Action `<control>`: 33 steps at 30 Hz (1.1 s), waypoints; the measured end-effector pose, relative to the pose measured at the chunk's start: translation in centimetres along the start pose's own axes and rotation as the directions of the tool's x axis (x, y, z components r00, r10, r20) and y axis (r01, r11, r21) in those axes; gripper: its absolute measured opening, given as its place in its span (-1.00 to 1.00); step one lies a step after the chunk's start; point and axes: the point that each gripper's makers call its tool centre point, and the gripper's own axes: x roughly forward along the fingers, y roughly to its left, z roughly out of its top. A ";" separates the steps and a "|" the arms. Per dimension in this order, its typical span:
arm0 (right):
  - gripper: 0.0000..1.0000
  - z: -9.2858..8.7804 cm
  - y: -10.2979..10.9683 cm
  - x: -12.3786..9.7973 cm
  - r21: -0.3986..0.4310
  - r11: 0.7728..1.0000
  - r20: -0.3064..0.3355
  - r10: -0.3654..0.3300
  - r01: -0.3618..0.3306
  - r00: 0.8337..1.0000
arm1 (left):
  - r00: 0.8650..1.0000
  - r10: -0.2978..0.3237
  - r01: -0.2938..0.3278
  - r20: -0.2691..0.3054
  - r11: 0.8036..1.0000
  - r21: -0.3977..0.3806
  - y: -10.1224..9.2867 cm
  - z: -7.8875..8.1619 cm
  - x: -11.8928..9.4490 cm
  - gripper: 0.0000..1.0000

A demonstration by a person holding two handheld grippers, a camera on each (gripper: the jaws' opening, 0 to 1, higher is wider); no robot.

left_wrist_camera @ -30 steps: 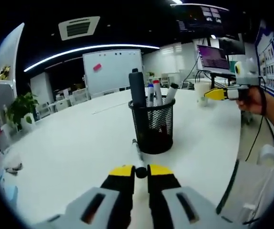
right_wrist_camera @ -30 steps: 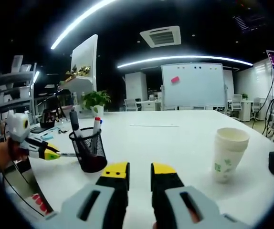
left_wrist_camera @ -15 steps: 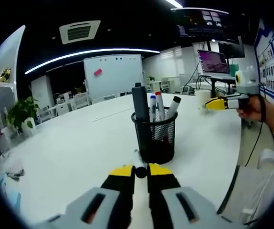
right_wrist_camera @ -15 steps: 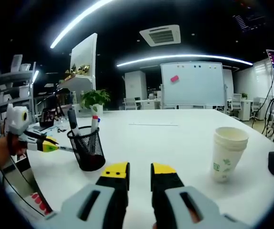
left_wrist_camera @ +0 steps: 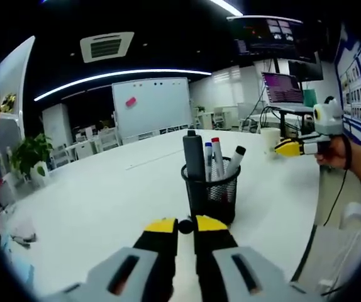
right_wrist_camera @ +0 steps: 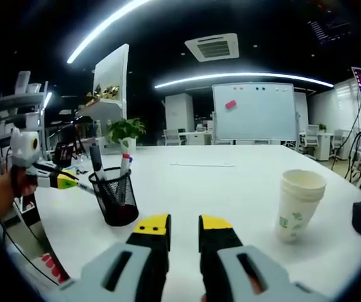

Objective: Place the scattered laser pointers and whiteboard markers into the pen holder and stack the scattered paper cups together

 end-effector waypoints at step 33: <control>-0.64 -0.9 -0.4 -0.1 0.013 1.000 -0.013 -0.008 0.009 1.000 | 0.999 -0.037 0.034 0.035 0.997 0.069 0.7 3.5 0.6 -0.80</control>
